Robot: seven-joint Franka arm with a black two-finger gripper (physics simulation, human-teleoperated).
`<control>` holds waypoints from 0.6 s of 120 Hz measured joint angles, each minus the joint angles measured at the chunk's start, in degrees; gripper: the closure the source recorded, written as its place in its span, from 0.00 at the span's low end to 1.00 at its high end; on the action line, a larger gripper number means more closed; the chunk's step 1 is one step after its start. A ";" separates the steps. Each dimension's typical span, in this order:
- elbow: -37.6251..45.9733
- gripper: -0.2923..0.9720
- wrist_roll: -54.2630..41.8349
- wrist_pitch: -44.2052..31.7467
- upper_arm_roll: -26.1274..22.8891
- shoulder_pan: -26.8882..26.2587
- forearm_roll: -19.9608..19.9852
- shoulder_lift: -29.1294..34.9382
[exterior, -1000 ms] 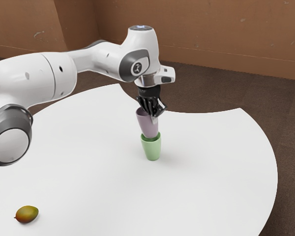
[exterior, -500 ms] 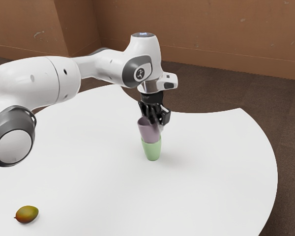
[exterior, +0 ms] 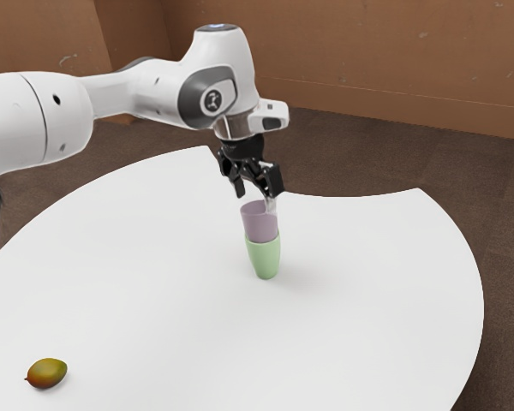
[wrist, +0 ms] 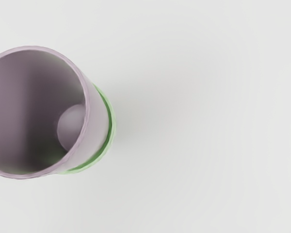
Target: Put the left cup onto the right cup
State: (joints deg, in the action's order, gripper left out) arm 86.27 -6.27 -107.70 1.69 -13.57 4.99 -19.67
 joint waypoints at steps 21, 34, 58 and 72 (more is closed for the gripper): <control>6.75 0.25 -0.11 0.72 0.24 1.11 0.02 7.43; 9.89 0.24 -0.13 1.72 0.65 2.53 -0.23 11.74; 10.88 0.23 -0.57 4.29 2.56 5.42 -1.00 17.22; 9.44 0.23 -0.89 6.52 2.64 6.48 -1.45 18.22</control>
State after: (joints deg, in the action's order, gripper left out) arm 95.71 -7.16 -101.19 4.34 -7.10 3.54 -1.45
